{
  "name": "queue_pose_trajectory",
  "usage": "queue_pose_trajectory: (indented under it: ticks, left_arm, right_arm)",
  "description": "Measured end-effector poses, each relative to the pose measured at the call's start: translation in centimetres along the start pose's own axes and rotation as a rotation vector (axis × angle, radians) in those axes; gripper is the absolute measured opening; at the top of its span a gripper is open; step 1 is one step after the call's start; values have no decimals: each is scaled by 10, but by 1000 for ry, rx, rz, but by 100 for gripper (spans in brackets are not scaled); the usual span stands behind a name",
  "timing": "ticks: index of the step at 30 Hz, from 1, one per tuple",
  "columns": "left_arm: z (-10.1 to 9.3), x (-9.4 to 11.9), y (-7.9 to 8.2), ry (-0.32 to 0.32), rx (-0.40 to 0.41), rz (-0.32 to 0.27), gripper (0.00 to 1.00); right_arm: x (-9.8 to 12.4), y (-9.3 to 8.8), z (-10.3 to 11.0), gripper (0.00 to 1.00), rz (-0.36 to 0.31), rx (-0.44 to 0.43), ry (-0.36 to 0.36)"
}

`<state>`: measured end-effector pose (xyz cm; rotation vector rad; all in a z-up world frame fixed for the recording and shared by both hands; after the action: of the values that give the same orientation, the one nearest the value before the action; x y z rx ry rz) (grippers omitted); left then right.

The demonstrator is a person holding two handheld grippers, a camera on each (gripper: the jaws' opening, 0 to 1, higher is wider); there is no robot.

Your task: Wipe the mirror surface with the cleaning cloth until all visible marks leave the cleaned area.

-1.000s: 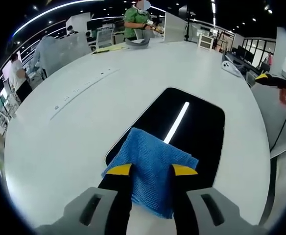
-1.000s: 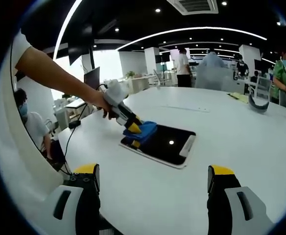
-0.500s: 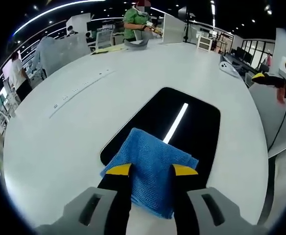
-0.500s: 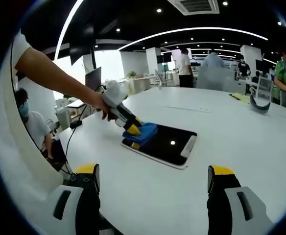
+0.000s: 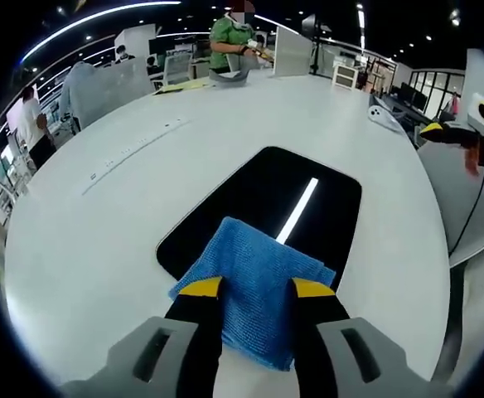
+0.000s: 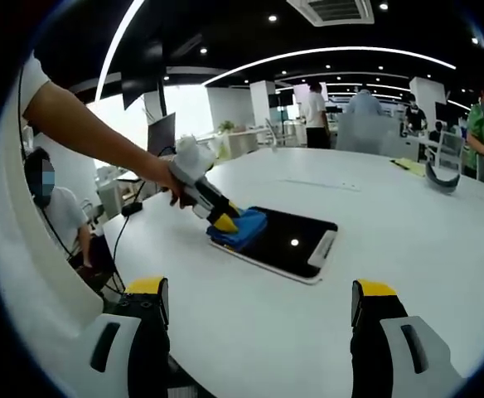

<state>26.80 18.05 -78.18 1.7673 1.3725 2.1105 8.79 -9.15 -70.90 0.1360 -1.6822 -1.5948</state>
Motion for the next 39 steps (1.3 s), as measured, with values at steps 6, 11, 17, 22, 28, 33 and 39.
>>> queue_pose_trajectory:
  ticks: [6,11,17,22,28,33,39]
  left_arm:
    - [-5,1,-2,12,7,-9,29]
    - [-10,3,-4,12,6,-7,29]
    - [-13,4,-7,14,8,-13,29]
    - [-16,6,-7,18,11,-13,29]
    - [-20,6,-10,32,8,-18,29]
    - [-23,7,-11,40,5,-18,28]
    - [-27,9,-12,52,13,-10,27]
  right_arm:
    - [4,-1,5,91,-6,2,2]
    - [6,-2,9,91,-10,8,3]
    - [7,-1,11,91,-12,24,8]
    - [9,0,9,91,-13,31,9]
    - [9,-2,8,91,-11,38,17]
    - [8,-2,8,91,-10,42,25]
    - [8,-2,10,91,-14,47,33]
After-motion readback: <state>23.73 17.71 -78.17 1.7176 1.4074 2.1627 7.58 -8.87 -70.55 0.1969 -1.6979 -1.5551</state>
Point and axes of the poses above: the point that each gripper's makers call its tool centre point, and the gripper's own axes: x roughly backward along the fingers, z roughly to its left, y roughly out of its top, the point moved 8 cm from there along x, roughly backward along the fingers, and after that the axes turned 1 degree about z, right-handed, at the moved point
